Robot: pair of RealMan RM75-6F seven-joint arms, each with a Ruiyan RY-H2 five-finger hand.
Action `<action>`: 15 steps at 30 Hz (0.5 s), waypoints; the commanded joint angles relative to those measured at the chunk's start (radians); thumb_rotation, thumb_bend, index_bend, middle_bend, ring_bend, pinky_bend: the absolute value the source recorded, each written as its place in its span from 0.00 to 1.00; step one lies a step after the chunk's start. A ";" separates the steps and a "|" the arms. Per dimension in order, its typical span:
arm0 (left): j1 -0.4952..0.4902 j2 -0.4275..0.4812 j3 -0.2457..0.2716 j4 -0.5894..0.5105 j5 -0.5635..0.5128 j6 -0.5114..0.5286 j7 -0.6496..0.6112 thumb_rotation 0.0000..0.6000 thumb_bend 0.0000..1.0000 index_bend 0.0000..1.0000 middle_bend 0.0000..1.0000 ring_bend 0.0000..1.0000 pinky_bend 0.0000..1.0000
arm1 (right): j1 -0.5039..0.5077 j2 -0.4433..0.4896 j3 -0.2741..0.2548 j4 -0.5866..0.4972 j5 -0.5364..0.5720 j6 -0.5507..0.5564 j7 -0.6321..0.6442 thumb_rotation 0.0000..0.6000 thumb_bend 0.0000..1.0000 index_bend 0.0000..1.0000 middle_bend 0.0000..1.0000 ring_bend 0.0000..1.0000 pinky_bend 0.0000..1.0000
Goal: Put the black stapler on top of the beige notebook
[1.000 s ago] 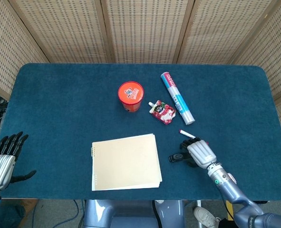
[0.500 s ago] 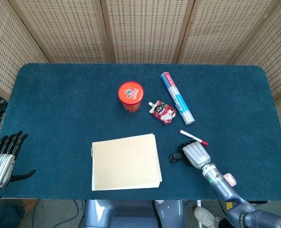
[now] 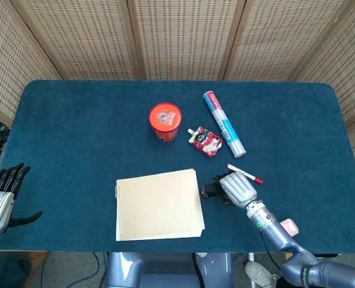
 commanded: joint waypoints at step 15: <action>-0.018 0.020 -0.010 0.015 -0.037 -0.040 -0.063 1.00 0.00 0.00 0.00 0.00 0.00 | 0.248 -0.243 0.101 0.081 0.076 -0.103 -0.269 1.00 0.61 0.60 0.64 0.58 0.49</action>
